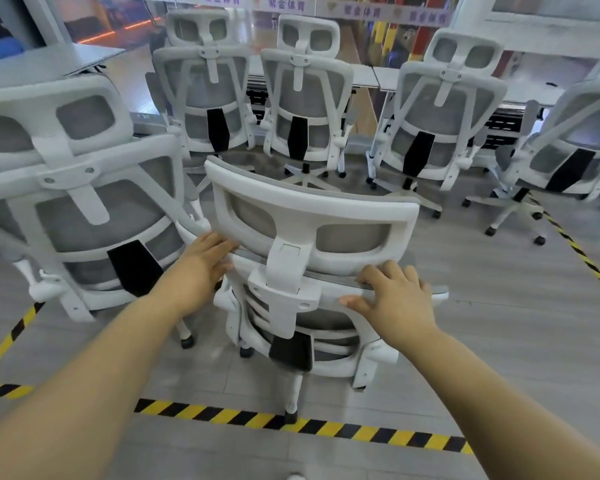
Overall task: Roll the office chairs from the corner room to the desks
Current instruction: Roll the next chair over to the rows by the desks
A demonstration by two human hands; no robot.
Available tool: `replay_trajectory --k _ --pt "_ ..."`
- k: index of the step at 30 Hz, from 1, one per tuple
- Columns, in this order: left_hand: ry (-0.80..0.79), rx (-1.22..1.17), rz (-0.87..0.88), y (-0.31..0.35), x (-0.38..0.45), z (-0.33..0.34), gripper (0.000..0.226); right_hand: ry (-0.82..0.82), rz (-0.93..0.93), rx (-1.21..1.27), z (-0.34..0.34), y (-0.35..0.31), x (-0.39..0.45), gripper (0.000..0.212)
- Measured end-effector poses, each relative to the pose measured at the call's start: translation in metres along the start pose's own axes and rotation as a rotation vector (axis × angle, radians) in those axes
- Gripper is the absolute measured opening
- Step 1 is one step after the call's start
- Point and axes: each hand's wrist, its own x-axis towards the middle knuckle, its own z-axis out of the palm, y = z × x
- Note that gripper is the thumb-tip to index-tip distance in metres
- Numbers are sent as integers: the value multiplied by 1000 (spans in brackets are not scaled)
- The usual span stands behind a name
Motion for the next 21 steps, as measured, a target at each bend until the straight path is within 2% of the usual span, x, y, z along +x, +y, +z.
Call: replay_trajectory --k 11,21 --pt "-35 -2 -9 -43 103 0 33 0 46 -1 3 -5 104 51" --pt "-101 -9 -43 -90 148 -13 36 15 95 9 6 -34 152 48"
